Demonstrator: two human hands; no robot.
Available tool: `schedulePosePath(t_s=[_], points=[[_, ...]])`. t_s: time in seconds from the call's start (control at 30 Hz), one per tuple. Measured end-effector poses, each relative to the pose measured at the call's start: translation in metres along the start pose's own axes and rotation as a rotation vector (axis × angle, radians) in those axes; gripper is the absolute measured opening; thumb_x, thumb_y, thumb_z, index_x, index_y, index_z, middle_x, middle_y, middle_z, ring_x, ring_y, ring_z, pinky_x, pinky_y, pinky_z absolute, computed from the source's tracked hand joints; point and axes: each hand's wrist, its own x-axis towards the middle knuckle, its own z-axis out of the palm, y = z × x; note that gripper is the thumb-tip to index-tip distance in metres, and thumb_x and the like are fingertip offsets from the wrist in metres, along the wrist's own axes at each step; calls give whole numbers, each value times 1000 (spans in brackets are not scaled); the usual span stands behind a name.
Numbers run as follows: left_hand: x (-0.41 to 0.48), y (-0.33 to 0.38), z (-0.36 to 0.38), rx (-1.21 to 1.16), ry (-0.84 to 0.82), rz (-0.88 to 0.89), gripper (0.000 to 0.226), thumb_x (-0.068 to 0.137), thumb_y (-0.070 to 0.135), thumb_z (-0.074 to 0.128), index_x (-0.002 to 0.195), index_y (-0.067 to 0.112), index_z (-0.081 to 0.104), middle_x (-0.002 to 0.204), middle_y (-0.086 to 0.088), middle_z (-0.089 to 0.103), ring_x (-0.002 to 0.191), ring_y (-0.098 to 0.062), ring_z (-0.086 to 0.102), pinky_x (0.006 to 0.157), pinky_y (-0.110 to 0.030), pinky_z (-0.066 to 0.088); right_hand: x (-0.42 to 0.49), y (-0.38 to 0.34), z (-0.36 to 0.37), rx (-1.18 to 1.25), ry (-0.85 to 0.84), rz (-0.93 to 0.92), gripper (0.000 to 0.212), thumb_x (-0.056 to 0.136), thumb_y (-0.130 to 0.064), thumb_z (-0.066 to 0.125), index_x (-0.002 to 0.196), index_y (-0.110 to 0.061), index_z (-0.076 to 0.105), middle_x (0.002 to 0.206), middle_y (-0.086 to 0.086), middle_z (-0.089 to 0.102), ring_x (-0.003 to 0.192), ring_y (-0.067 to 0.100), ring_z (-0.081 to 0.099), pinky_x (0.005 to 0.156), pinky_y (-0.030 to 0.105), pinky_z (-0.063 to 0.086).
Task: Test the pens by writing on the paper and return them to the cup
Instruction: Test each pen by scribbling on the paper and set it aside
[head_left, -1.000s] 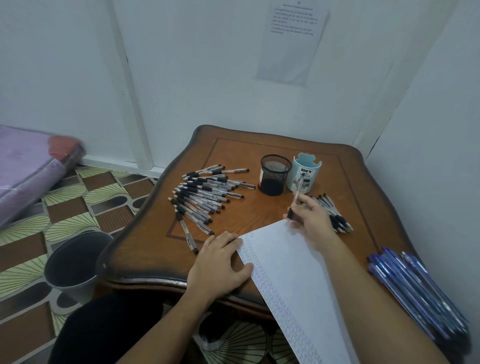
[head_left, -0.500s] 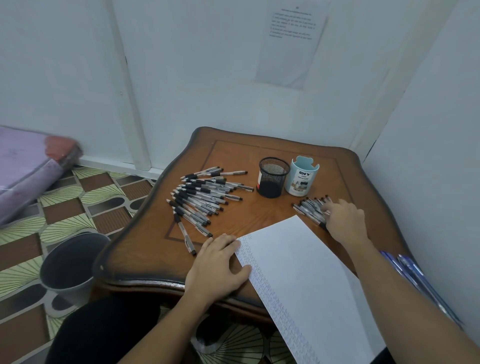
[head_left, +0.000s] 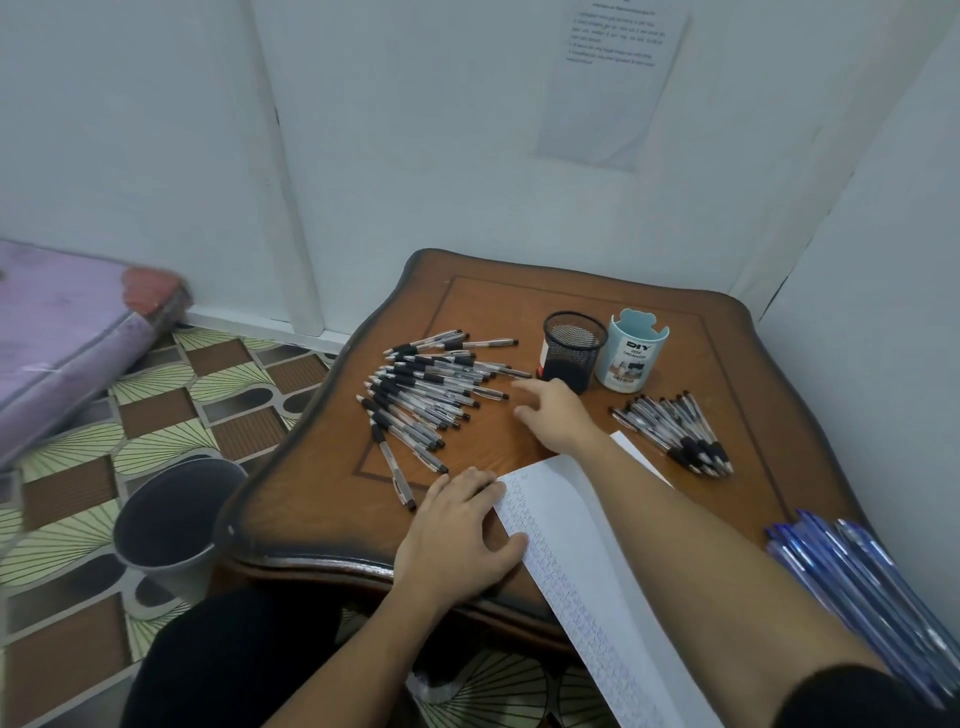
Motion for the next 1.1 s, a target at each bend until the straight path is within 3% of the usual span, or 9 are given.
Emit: schedulePosePath(t_s=[0.13,0.27,0.37,0.5,0.63,0.7,0.87,1.0,1.1], points=[[0,-1,1,-8,12,5,69,84,66,41,141,27,47,149,13,38,142,-5,23,117,-26,2,21,-14,22,-113,-3,66,40,99,-38,52,139,-39,50,145,12,39,129,32,43,106,48,41],[0,-2,1,-14,26,11,68,85,63,45,141,25,48,149,12,39,142,-5,23,117,-26,1,18,-15,25,-52,126,46,16,97,-28,59,112,-26,64,125,8,51,113,27,52,94,39,47],[0,-3,1,-14,15,11,70,84,65,41,141,26,48,149,13,39,142,-5,24,118,-29,4,8,-7,11,249,162,-6,6,94,-22,64,100,-21,66,115,5,56,100,18,55,80,27,43],[0,-3,2,-20,32,17,73,80,69,37,137,26,52,146,12,43,140,-6,28,118,-29,7,-16,1,-25,834,276,84,6,91,-18,69,88,-23,66,102,0,66,104,21,61,80,35,52],[0,-3,2,-26,19,16,74,79,69,36,137,25,52,146,12,42,140,-6,28,119,-31,8,-44,7,-53,1349,380,88,7,104,-23,48,108,-22,54,92,5,69,86,22,69,74,36,57],[0,-2,1,-31,22,10,79,76,71,32,136,24,53,145,12,44,139,-7,29,119,-32,10,-54,13,-56,1377,382,100,17,107,-27,38,118,-31,50,71,2,58,53,14,53,51,30,47],[0,0,0,-20,13,8,81,75,72,30,137,25,53,145,12,43,139,-6,29,118,-31,10,-71,21,-42,1194,294,135,8,102,-31,50,103,-23,49,61,-1,40,43,8,26,41,21,20],[0,0,-1,-18,8,7,82,74,73,29,138,25,52,146,13,42,139,-5,29,118,-29,7,-76,20,-35,1252,322,129,12,102,-25,52,96,-16,56,52,0,42,41,13,41,43,24,36],[0,0,1,-34,20,3,81,75,72,31,136,24,54,144,11,45,138,-7,31,118,-31,10,-73,19,-30,1365,265,175,48,107,-41,30,99,-8,65,65,7,61,63,18,62,65,28,52]])
